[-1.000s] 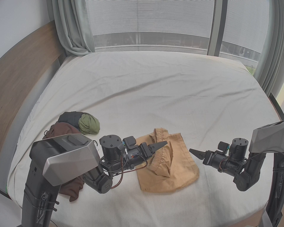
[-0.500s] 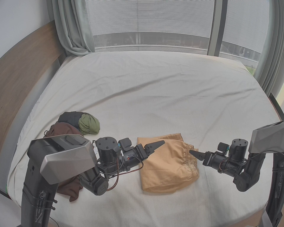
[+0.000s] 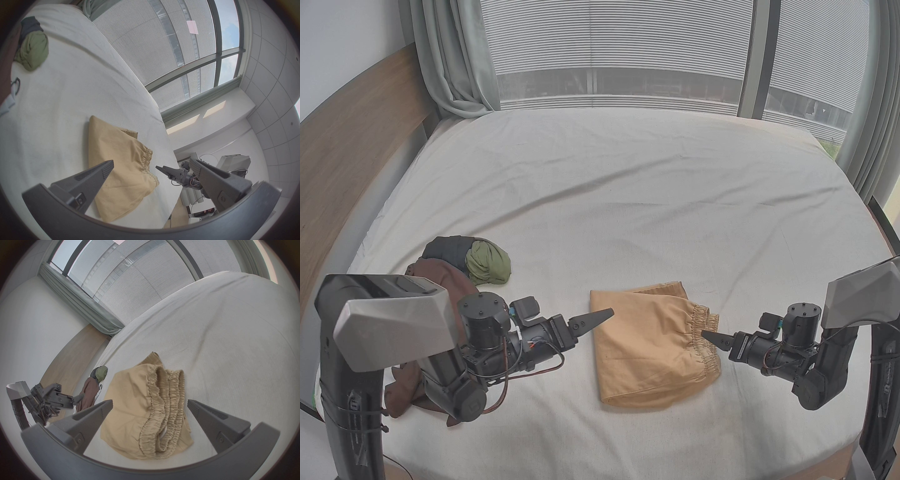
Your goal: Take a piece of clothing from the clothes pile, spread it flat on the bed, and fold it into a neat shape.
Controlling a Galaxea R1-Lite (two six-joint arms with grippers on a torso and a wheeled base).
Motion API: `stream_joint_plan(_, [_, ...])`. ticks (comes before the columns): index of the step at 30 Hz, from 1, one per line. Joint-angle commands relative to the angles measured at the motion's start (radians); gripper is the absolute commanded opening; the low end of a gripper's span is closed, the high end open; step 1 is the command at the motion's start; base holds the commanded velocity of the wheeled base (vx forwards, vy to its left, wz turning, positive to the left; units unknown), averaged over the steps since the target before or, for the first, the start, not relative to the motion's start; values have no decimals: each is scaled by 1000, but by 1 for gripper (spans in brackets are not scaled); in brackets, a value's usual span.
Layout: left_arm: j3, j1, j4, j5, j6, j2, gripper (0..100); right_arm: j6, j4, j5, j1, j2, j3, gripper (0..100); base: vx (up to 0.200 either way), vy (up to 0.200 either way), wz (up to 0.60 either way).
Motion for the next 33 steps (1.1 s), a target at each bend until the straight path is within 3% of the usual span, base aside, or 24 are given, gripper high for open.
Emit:
stream_joint_plan(1, [90, 59, -7, -7, 15, -107, 100, 0, -1, 1, -2, 51, -2, 100, 0, 0, 0])
stream_joint_plan(5, [158, 105, -7, -13, 32, -176, 100, 0, -1, 1, -1, 65, -2, 100, 0, 0, 0])
stream_joint_plan(9, [234, 151, -7, -76, 53, -256, 100, 0, -1, 1, 1, 73, -3, 100, 0, 0, 0])
stream_joint_plan(11, [293, 197, -7, -119, 102, -298, 100, 0, -1, 1, 2, 79, -2, 100, 0, 0, 0])
stream_joint_plan(19, [374, 346, -7, -157, 352, -316, 100, -8, -1, 0, 8, 122, -3, 100, 0, 0, 0])
stream_joint_plan(33, [431, 375, -7, -157, 481, -328, 100, 9, -1, 6, 50, 179, -37, 100, 0, 0, 0])
